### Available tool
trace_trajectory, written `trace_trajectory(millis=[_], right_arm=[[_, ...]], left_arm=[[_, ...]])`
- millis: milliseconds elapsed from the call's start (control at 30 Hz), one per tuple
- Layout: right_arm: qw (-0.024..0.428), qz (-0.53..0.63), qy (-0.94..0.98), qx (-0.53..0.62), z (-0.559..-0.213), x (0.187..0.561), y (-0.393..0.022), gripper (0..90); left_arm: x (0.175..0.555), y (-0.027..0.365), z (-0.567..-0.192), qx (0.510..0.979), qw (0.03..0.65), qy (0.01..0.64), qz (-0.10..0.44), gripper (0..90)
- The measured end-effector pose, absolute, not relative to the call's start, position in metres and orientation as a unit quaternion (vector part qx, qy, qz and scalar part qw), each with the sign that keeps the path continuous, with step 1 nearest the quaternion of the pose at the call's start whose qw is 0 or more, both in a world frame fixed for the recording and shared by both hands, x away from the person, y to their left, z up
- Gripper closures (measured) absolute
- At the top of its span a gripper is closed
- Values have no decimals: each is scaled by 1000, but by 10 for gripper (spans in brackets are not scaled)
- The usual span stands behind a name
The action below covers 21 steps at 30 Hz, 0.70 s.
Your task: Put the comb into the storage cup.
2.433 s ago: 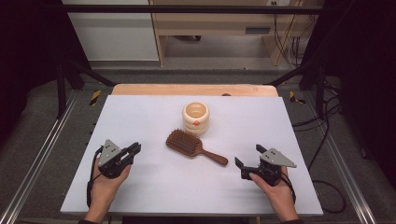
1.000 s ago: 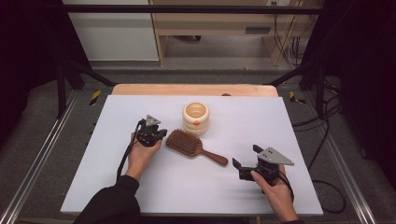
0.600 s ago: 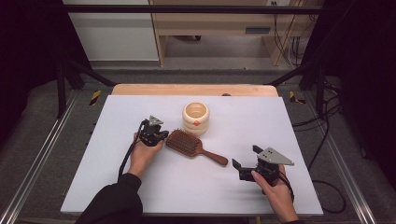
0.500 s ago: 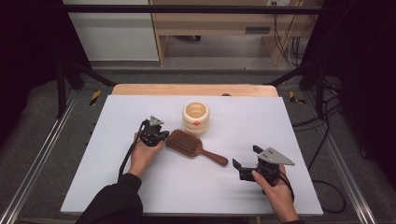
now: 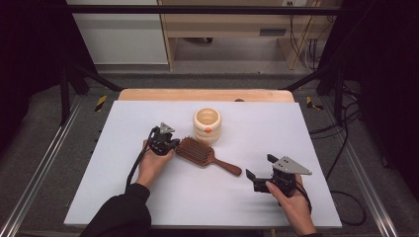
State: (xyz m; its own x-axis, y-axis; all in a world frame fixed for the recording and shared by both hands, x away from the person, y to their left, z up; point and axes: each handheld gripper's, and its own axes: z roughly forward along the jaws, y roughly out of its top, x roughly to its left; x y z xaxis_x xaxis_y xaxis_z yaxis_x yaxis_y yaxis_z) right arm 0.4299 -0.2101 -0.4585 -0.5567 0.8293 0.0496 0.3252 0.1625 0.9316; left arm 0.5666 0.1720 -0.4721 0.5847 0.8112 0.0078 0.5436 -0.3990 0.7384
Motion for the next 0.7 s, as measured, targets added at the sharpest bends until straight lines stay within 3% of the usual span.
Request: trace_trajectory(millis=[700], right_arm=[[224,483,755,384,-460,427,-204,58]], left_arm=[[551,116,-468,846,363,351,167,900]])
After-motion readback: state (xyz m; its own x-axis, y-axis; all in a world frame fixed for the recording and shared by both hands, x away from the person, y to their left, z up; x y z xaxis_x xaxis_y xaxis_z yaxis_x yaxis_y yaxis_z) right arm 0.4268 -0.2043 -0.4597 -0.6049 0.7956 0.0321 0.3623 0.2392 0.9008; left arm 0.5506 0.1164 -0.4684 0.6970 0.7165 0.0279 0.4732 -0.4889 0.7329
